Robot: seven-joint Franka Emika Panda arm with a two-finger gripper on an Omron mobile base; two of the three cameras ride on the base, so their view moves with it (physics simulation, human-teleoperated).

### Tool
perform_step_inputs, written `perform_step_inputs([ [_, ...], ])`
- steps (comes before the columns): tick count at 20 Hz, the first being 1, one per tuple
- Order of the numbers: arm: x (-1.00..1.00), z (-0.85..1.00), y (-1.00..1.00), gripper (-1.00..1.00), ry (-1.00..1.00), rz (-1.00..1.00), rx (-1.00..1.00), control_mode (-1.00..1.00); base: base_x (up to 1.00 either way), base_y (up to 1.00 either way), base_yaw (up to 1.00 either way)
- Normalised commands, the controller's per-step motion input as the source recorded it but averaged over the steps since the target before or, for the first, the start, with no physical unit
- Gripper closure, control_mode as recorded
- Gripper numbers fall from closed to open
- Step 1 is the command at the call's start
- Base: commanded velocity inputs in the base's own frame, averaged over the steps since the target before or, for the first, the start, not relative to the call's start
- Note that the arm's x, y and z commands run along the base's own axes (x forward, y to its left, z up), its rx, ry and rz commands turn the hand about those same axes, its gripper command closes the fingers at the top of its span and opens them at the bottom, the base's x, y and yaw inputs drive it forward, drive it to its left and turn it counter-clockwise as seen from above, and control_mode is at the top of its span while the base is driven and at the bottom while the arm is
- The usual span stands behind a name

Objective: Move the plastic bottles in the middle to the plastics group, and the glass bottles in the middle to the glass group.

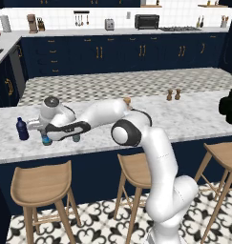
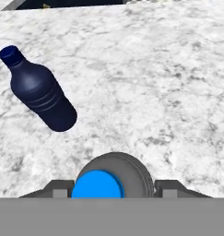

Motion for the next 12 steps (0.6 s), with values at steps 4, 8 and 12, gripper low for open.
perform_step_inputs([
  [4,0.05,-0.35,-0.07,-1.00,0.00,0.03,0.00,-1.00,0.00,0.00,0.00],
  [8,-0.04,-0.07,-0.01,-1.00,-0.05,0.02,0.00,-1.00,0.00,0.00,0.00],
  [12,-0.04,0.23,-0.01,-1.00,-0.03,0.00,0.00,-1.00,0.00,0.00,0.00],
])
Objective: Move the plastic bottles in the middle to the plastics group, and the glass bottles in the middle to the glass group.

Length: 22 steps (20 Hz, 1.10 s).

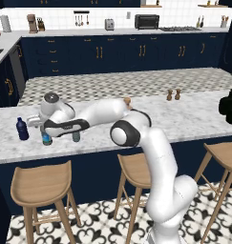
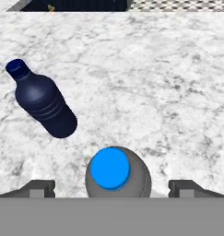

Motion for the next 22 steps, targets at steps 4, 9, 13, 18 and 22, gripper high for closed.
perform_step_inputs([
  [4,-0.19,0.37,-0.09,-1.00,0.00,0.00,0.00,-1.00,0.00,0.00,0.00],
  [9,-0.54,0.43,-0.33,-1.00,0.00,0.00,0.00,-1.00,0.00,0.00,0.00],
  [13,-0.73,0.31,-0.57,-1.00,0.00,0.00,0.00,-1.00,0.00,0.00,0.00],
  [18,-0.74,0.18,-0.75,-1.00,-0.01,0.04,0.00,-1.00,0.00,0.00,0.00],
  [22,-0.52,0.39,-0.70,-1.00,0.00,0.00,0.00,-1.00,0.00,0.00,0.00],
])
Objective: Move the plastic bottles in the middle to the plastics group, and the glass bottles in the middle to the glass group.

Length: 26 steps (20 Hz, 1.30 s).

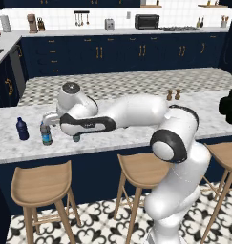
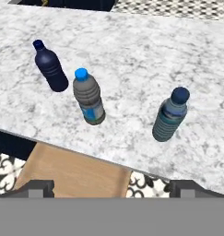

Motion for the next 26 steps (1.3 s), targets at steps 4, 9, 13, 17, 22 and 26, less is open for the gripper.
perform_step_inputs([
  [4,-0.47,0.39,-0.66,-1.00,0.00,0.00,0.00,-1.00,0.00,0.00,0.00],
  [9,-0.35,0.30,-0.72,-1.00,0.01,0.00,0.00,-1.00,0.00,0.00,0.00],
  [13,-0.33,0.25,-0.78,-1.00,0.06,0.00,0.00,-1.00,0.00,0.00,0.00],
  [17,-0.20,0.14,-0.79,-1.00,0.08,0.00,0.00,-1.00,0.00,0.00,0.00],
  [22,-0.18,0.13,-0.78,-1.00,0.07,0.00,0.00,-1.00,0.00,0.00,0.00],
  [26,-0.28,0.15,-0.80,-1.00,0.06,0.00,0.00,-1.00,0.00,0.00,0.00],
])
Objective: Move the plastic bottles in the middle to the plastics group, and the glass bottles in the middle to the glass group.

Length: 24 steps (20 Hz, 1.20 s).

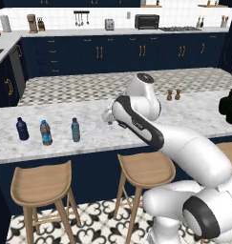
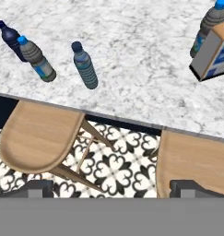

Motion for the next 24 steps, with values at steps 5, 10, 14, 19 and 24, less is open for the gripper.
perform_step_inputs([
  [5,-0.15,0.06,-0.65,-1.00,0.06,0.00,-0.01,-1.00,0.00,0.00,0.00],
  [10,0.08,0.04,-0.35,-1.00,0.04,0.00,-0.02,-1.00,0.00,0.00,0.00],
  [14,0.18,0.00,-0.39,-1.00,0.05,0.00,-0.04,-1.00,0.00,0.00,0.00],
  [19,0.48,0.00,-0.37,-1.00,-0.09,0.00,-0.01,-1.00,0.00,0.00,0.00],
  [24,0.67,0.01,-0.34,-1.00,-0.03,-0.03,-0.02,-1.00,0.00,0.00,0.00],
])
